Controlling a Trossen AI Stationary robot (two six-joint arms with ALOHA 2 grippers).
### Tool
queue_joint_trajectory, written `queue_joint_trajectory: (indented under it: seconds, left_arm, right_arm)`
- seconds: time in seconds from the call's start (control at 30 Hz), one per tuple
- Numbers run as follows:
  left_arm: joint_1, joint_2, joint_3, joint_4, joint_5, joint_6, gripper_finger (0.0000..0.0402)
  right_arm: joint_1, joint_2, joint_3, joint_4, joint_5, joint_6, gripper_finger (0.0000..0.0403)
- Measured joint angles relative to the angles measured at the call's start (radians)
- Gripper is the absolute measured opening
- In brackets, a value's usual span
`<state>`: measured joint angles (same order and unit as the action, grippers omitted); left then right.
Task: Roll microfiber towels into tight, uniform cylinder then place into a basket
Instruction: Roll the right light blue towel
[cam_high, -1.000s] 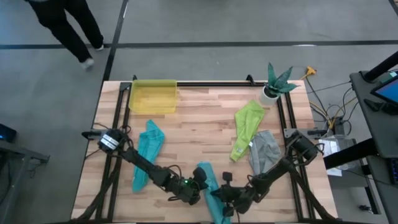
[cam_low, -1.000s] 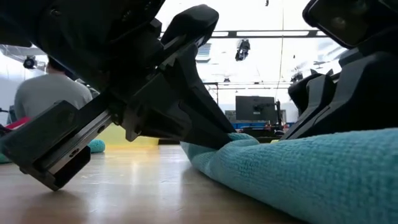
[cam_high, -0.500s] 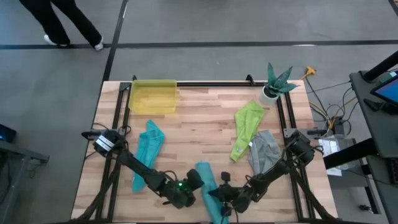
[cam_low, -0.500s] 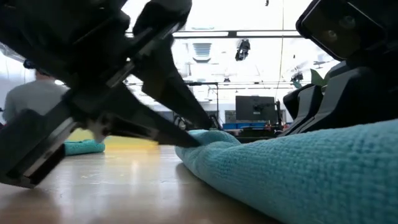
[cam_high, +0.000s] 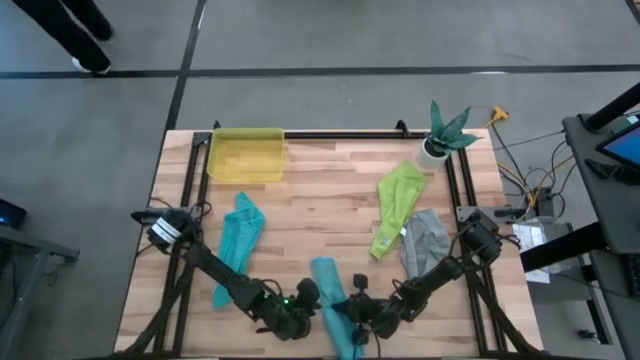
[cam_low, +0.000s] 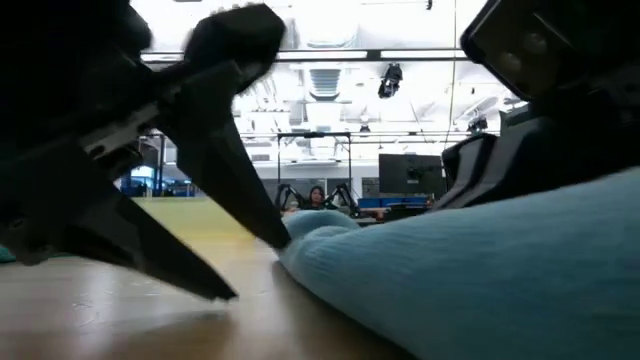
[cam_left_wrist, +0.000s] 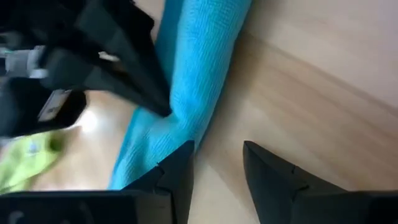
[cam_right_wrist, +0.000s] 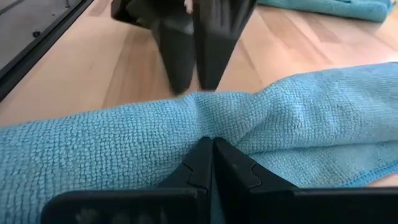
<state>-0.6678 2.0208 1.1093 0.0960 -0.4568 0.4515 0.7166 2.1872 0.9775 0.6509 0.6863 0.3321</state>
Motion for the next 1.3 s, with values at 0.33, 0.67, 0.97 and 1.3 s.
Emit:
queue_joint_trajectory:
  seconds: [0.33,0.67,0.97,1.3]
  left_arm:
    - [0.034,0.014,0.015,0.090,-0.072,0.136,0.0122]
    - [0.040,0.015,0.014,0.105,-0.070,0.158,0.0122]
    - [0.051,0.015,0.013,0.126,-0.055,0.154,0.0122]
    - [0.096,0.048,0.011,0.154,0.030,0.124,0.0122]
  right_arm:
    - [-0.023,0.025,0.009,0.022,-0.031,0.049,0.0013]
    - [-0.032,0.059,0.058,0.018,-0.047,0.029,0.0013]
    - [-0.030,0.061,0.064,0.016,-0.049,0.013,0.0013]
    - [-0.028,0.061,0.073,0.010,-0.029,-0.005,0.0013]
